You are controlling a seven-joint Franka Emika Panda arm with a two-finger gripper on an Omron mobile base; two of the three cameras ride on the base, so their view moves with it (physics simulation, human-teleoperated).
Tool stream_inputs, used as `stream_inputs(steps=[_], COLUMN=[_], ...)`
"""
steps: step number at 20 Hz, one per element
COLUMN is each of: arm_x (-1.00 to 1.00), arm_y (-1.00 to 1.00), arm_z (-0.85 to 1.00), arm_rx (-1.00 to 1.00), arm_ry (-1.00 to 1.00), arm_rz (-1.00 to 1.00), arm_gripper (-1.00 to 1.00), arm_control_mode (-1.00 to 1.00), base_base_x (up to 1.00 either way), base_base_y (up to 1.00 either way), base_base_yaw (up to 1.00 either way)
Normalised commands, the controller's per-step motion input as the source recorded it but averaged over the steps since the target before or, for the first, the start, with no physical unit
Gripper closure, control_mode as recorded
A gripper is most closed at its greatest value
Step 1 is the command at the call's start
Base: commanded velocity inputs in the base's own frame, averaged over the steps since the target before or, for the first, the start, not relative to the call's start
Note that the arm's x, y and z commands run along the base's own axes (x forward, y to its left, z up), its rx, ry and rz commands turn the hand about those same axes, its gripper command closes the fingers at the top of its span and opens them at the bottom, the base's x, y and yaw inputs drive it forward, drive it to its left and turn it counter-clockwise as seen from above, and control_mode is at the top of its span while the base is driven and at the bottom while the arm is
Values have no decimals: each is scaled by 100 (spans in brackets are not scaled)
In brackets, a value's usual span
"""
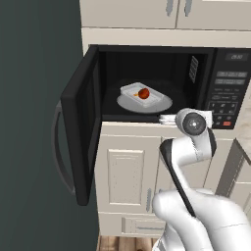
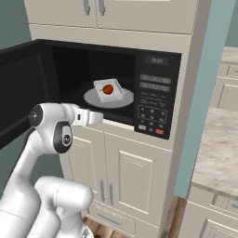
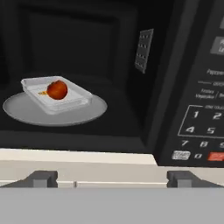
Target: Place the tupperware containing the shrimp and tomato meal in the microwave. Close the microwave door and press the start button to reheat the meal.
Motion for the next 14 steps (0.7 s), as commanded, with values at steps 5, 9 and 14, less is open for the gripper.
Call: stream_inputs(steps=[5, 9, 14], arm_x=[-79, -38, -41], arm_y=[43, 64, 70], arm_z=[61, 67, 60], arm_rx=[-48, -42, -38], arm_ry=[6, 13, 16], arm_rz=[30, 18, 12], arm_gripper=[-100, -100, -100], arm_control_mode=[-100, -100, -100], base_base_x=[0, 0, 0], base_base_y=[0, 0, 0], base_base_yaw=[0, 0, 0])
